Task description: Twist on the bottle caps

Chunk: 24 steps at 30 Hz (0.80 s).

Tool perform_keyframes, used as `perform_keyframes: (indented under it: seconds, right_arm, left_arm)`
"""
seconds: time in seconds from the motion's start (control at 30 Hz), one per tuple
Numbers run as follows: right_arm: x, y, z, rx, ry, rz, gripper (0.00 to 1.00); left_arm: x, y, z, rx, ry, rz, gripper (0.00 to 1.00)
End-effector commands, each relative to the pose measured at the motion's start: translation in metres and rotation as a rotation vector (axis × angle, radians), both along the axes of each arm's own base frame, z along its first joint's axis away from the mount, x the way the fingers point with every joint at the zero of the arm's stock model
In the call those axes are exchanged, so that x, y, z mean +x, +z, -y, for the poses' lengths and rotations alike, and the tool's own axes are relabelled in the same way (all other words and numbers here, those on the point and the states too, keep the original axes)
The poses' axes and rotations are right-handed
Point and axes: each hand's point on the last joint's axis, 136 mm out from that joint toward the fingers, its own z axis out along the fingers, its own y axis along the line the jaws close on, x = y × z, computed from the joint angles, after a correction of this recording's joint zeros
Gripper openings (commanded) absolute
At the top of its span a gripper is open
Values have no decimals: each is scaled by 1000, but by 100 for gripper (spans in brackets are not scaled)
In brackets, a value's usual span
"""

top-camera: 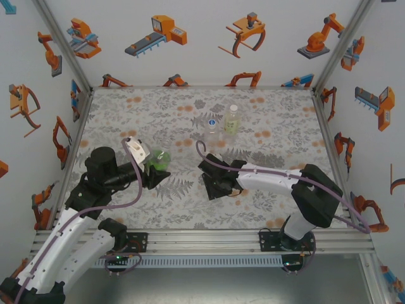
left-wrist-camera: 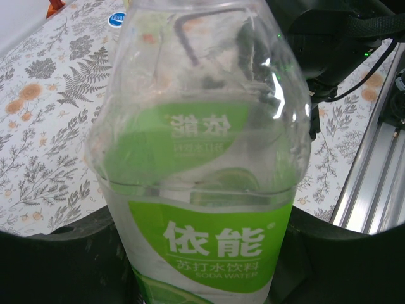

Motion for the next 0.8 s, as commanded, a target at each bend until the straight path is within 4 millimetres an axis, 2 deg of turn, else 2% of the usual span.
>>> perform_keyframes:
  seconds: [0.0, 0.43, 0.6, 0.77]
  right_arm:
    - [-2, -9, 4, -13, -18, -23, 42]
    - [-6, -24, 4, -5, -27, -55, 39]
    - [-5, -22, 4, 21, -42, -53, 28]
    - [2, -8, -9, 198, -68, -80, 21]
  left_arm:
    - [-1, 2, 0, -3, -10, 11, 11]
    - [-2, 2, 1, -3, -14, 8, 11]
    - [-1, 1, 0, -1, -9, 8, 11]
    - [-2, 1, 1, -1, -13, 6, 11]
